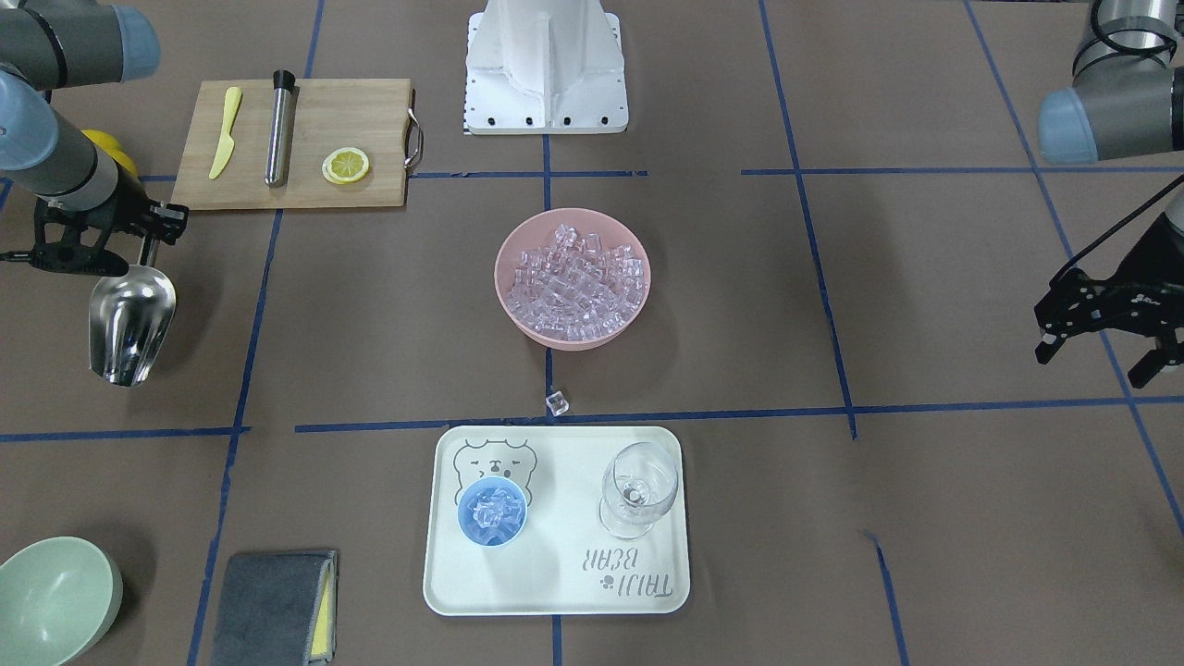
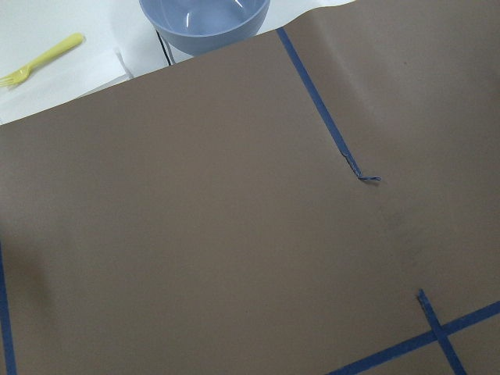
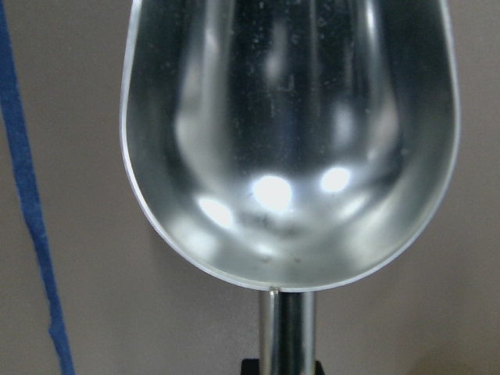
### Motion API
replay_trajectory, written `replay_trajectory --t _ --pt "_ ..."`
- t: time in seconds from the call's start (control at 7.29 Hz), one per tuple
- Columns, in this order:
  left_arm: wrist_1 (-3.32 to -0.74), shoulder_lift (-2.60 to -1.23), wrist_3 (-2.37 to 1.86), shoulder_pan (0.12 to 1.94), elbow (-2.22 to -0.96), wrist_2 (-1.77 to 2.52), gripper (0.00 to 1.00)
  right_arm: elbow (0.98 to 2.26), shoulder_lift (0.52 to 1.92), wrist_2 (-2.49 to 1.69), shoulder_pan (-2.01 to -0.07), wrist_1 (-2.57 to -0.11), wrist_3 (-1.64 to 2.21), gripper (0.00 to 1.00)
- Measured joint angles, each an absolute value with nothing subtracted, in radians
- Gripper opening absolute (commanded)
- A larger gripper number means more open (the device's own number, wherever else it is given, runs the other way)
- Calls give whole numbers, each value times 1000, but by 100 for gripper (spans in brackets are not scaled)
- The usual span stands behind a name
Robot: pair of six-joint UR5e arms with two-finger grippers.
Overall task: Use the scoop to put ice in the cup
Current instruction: 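Carry the scoop back and lower it onto the table near the board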
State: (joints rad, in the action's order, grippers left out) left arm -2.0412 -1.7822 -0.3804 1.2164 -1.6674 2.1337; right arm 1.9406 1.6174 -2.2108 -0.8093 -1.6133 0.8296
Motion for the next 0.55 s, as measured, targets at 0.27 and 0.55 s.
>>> replay_trajectory --t 0.27,0.55 --pt "-2041 -1781 -380 1216 -1667 2133 100 1907 1616 -2217 -791 -1611 833 0" --pt "-2042 -1782 -380 1215 -1667 2131 100 1889 1609 -2226 -784 -1610 832 100"
